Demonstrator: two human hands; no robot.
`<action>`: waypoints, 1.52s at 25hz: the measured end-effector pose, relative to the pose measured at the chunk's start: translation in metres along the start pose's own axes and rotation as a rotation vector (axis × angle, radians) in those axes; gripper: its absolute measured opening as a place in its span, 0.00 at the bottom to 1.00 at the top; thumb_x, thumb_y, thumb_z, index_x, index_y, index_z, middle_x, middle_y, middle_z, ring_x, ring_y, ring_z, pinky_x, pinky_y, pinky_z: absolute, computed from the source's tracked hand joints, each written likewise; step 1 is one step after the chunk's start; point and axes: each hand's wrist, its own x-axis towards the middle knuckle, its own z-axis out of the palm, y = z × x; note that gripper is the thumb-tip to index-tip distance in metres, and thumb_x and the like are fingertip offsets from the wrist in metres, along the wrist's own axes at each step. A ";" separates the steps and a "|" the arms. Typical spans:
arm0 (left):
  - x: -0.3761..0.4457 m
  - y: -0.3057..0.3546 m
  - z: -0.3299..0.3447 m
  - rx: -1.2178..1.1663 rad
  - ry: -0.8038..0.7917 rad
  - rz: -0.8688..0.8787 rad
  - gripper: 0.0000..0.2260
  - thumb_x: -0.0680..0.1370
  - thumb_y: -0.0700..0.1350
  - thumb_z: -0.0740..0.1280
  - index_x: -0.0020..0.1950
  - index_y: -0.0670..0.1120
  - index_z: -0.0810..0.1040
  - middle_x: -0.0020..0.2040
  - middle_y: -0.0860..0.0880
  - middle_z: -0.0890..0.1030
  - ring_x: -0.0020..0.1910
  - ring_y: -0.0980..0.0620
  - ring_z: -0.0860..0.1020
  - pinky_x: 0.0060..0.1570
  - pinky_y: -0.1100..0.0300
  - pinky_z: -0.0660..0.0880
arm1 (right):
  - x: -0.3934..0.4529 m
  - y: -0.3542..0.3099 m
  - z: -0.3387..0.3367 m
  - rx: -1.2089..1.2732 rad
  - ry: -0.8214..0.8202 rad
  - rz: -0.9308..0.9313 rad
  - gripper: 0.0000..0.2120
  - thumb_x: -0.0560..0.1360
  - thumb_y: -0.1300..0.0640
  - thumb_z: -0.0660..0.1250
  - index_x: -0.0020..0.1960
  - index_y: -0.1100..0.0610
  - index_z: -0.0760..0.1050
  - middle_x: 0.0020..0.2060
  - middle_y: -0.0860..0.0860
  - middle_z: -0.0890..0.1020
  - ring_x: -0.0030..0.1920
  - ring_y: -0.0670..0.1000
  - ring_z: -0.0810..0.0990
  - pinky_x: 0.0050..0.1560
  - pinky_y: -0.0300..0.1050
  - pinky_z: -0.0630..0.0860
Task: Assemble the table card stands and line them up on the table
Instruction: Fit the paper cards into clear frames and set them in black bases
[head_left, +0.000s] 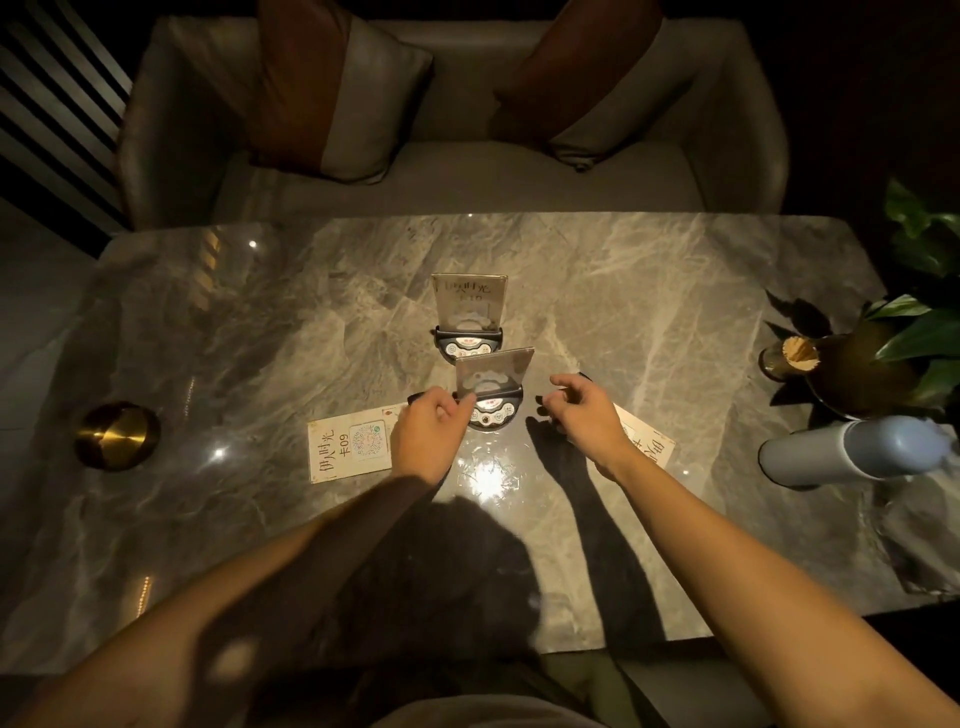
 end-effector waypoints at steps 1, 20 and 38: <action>-0.009 0.001 0.005 0.015 -0.095 0.014 0.16 0.76 0.61 0.68 0.39 0.50 0.77 0.36 0.51 0.80 0.39 0.50 0.79 0.38 0.57 0.71 | -0.004 0.005 -0.005 0.017 0.035 0.006 0.18 0.78 0.55 0.67 0.67 0.52 0.77 0.51 0.51 0.85 0.52 0.52 0.84 0.59 0.54 0.80; 0.021 0.084 0.151 0.220 -0.329 0.015 0.16 0.75 0.49 0.73 0.58 0.46 0.75 0.52 0.45 0.82 0.51 0.44 0.81 0.55 0.48 0.78 | -0.050 0.124 -0.101 0.188 0.206 0.271 0.22 0.75 0.62 0.71 0.68 0.58 0.72 0.59 0.46 0.79 0.54 0.50 0.82 0.55 0.51 0.83; 0.023 0.065 0.140 0.138 -0.389 -0.122 0.06 0.78 0.45 0.69 0.44 0.44 0.74 0.39 0.47 0.77 0.43 0.46 0.77 0.41 0.57 0.70 | 0.003 0.085 -0.125 0.491 0.270 0.333 0.07 0.80 0.64 0.64 0.57 0.60 0.77 0.50 0.58 0.87 0.46 0.58 0.88 0.49 0.61 0.84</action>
